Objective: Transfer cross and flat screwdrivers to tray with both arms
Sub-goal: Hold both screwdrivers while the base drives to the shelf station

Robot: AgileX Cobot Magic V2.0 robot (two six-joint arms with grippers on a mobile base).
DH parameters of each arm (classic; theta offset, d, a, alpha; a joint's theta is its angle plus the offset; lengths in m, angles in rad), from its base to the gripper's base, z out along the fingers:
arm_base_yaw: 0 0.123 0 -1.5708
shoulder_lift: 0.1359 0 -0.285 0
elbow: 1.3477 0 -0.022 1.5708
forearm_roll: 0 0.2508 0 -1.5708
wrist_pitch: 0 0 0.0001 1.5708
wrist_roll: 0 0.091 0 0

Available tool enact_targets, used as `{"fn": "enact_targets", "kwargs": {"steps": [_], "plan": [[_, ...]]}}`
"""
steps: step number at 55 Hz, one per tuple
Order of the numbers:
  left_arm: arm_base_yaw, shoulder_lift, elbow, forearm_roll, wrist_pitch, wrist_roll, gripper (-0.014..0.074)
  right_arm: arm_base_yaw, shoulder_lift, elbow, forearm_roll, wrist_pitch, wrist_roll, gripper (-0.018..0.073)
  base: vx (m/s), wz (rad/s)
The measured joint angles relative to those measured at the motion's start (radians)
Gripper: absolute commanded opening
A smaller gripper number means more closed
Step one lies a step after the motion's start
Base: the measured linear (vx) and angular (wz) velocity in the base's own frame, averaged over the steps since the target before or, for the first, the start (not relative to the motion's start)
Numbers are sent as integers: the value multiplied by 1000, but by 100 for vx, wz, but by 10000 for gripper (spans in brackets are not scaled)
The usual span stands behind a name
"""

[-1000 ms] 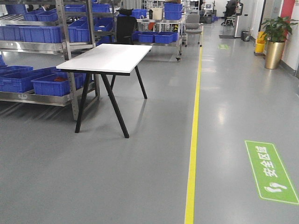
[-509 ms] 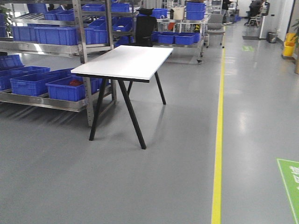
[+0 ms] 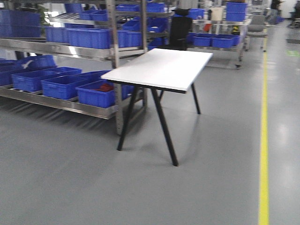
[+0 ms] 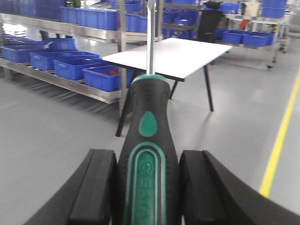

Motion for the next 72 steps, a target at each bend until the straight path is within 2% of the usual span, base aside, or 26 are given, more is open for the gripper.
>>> {"fn": "enact_targets", "kwargs": {"steps": [49, 72], "plan": [[0, 0, 0, 0, 0, 0, 3, 0, 0, 0, -1, 0, 0, -8, 48, 64], [0, -1, 0, 0, 0, 0, 3, 0, 0, 0, 0, 0, 0, -8, 49, 43]]}}
